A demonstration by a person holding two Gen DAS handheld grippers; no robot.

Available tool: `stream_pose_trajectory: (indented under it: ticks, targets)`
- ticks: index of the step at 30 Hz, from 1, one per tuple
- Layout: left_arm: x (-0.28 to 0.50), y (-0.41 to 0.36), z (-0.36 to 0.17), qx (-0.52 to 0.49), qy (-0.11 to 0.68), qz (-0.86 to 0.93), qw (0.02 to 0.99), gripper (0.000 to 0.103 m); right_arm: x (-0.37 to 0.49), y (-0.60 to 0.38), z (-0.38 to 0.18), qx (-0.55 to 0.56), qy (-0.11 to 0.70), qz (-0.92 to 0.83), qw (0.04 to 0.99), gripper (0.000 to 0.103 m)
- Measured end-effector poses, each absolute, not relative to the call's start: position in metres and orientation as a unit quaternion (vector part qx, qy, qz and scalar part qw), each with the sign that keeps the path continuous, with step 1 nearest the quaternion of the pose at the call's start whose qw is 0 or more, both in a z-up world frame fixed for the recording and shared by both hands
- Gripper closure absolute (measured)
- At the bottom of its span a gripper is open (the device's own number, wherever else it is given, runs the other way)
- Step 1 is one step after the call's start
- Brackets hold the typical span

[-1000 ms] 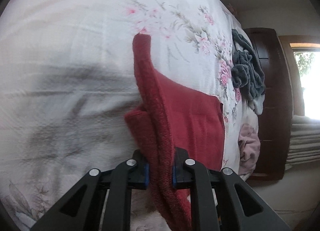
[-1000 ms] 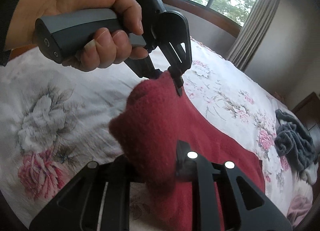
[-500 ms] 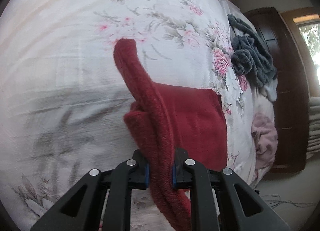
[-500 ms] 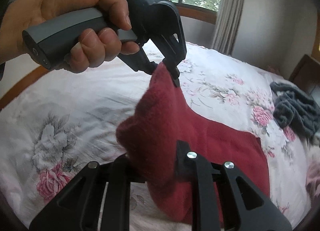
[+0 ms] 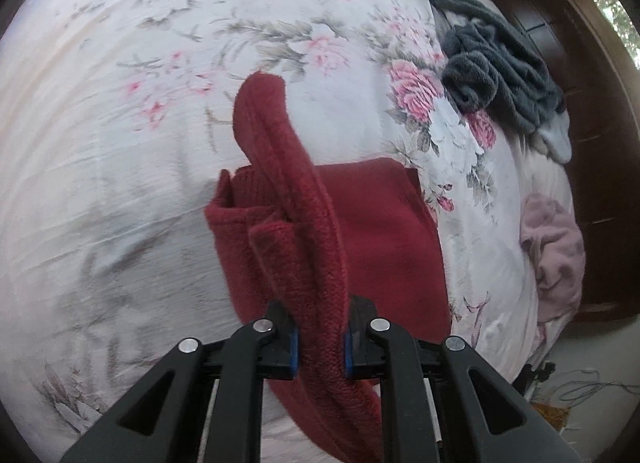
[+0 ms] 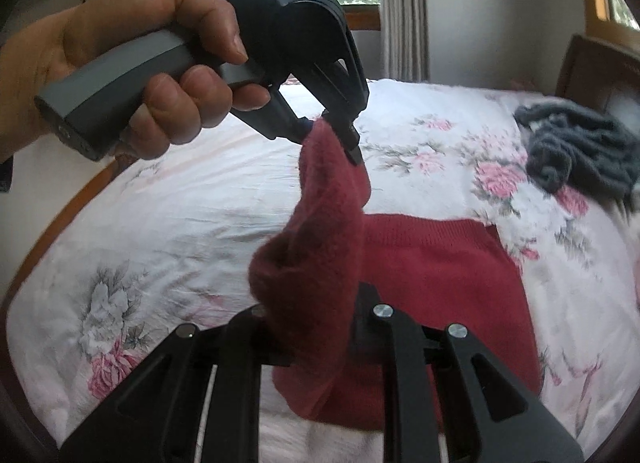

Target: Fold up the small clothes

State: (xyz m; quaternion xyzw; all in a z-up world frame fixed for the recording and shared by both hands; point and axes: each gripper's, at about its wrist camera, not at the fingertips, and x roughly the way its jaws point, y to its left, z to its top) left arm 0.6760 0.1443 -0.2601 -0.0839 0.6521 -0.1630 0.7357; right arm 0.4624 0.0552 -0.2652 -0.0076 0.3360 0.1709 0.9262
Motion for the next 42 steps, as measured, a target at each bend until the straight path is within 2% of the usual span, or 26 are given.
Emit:
stream_pose_trajectory:
  ticks: [20,32,42]
  targets:
    - [0.678,0.013,-0.304,0.036,0.682,-0.138,0.717,0.088,0.456,-0.059,-0.315,0.198,0.353,0.165,0.899,0.088]
    - [0.674,-0.049,-0.338,0.097,0.691,-0.09,0.711,0.088,0.461,-0.107,-0.345,0.251,0.383,0.2,0.866,0.088]
    - [0.665,-0.082,-0.35,0.116,0.68,-0.054,0.722,0.088,0.46,-0.129,-0.354,0.244,0.396,0.236,0.853,0.088]
